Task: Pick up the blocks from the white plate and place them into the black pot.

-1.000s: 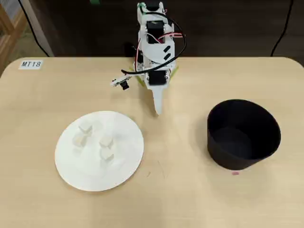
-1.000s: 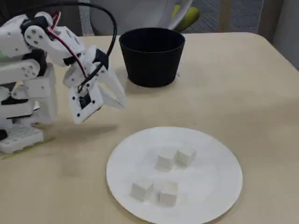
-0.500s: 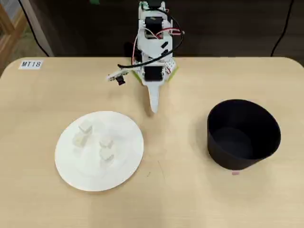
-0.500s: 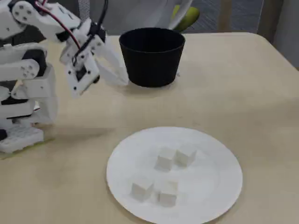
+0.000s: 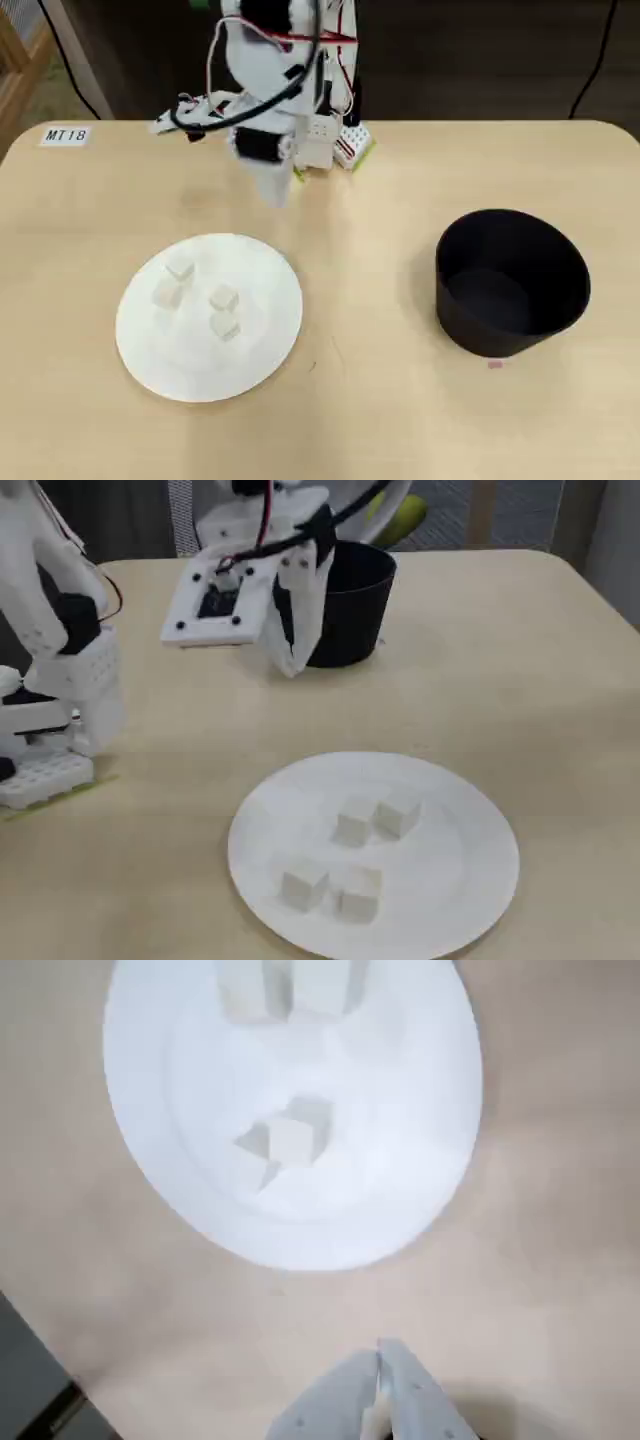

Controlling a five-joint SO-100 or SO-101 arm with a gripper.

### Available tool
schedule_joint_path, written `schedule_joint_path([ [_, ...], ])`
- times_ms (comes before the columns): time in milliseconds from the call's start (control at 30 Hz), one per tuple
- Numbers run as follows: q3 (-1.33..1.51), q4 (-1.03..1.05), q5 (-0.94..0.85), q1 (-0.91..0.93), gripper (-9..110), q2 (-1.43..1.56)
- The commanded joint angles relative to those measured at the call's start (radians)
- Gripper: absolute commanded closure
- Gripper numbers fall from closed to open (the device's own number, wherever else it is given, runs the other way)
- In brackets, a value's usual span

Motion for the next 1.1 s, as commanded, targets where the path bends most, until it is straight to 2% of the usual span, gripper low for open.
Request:
schedule_joint_path([
  [0,-0.041,-0.021,0.012,0.118,104,-0.029],
  [167,-0.038,-0.058,-0.008,0.235,104,-0.124],
  [267,-0.021,-0.149,-0.035,0.279,104,-0.161],
  [467,0.051,-0.4,-0.061,0.287,104,-0.222],
  [633,0.044,-0.446,-0.051,0.284,104,-0.313],
  [833,0.043,-0.439,-0.103,0.265,84,-0.341],
  [967,0.035,-0.44,-0.124,0.256,77,-0.362],
  [1067,0.026,-0.457,-0.132,0.25,77,-0.394],
])
